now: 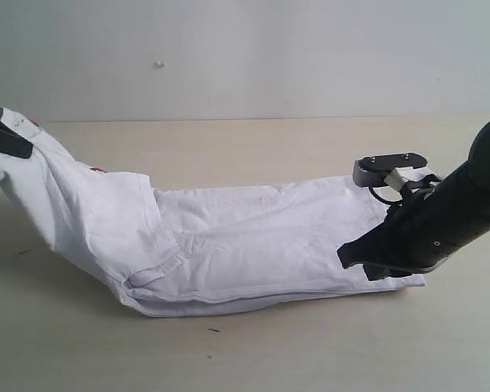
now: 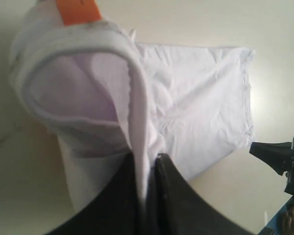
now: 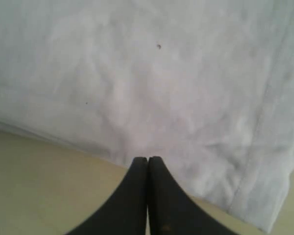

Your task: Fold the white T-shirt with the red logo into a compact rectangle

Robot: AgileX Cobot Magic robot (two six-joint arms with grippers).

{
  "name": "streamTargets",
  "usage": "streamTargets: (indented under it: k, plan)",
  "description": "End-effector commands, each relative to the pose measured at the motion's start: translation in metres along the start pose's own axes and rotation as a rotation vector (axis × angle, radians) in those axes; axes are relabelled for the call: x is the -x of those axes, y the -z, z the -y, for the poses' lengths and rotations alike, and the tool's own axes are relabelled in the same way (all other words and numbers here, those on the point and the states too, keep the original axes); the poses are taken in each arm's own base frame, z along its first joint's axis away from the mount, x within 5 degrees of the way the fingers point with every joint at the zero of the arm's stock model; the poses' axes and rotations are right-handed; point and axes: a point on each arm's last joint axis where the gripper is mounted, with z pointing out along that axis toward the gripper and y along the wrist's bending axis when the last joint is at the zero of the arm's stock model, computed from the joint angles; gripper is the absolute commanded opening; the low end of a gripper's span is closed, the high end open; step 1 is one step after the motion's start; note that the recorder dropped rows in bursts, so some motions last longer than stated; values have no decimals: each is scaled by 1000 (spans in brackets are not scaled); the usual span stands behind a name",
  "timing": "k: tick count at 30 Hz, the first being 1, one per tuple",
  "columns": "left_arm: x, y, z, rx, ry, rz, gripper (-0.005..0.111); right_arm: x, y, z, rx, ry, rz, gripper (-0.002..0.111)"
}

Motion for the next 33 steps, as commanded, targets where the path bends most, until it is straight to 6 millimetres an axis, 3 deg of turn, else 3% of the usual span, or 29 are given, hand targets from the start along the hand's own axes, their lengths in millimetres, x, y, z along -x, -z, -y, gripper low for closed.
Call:
streamTargets:
  k: [1, 9, 17, 24, 33]
  plan:
    - [2, -10, 22, -66, -27, 7, 0, -1, 0, 1, 1, 3, -4, 0]
    - [8, -21, 50, -116, -84, 11, 0, -1, 0, 1, 2, 0, -3, 0]
    - [19, -16, 97, -132, -187, 36, 0, -1, 0, 1, 0, 0, 1, 0]
    - [12, -50, 135, -133, -260, 18, 0, 1, 0, 1, -7, -7, 26, 0]
    - [-5, -115, 173, -147, -310, -3, 0, 8, 2, 7, -69, -15, 100, 0]
